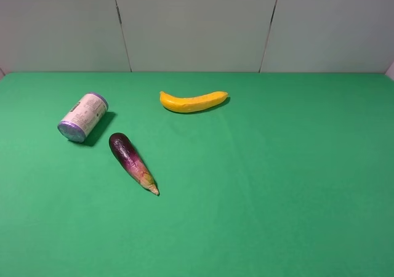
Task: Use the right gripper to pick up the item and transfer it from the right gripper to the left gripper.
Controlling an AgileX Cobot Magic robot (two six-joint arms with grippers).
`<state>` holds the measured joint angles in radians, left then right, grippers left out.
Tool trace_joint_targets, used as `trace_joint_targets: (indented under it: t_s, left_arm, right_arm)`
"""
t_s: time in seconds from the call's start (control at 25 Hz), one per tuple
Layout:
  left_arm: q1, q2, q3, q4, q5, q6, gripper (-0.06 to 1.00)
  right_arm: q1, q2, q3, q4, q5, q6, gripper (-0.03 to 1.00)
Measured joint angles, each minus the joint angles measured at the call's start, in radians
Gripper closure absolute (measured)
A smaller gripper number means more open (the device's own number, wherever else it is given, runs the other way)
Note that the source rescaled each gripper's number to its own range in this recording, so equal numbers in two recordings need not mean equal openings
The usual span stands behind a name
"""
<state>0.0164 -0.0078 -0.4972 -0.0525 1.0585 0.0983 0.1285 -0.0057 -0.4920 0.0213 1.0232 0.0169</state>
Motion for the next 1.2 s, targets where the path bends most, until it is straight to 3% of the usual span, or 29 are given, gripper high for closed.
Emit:
trace_joint_targets:
  t_s: [1.2]
  left_arm:
    - [0.001,0.000,0.000,0.000,0.000,0.000,0.01]
  right_arm:
    - [-0.008,0.000,0.000,0.005,0.001,0.000,-0.03]
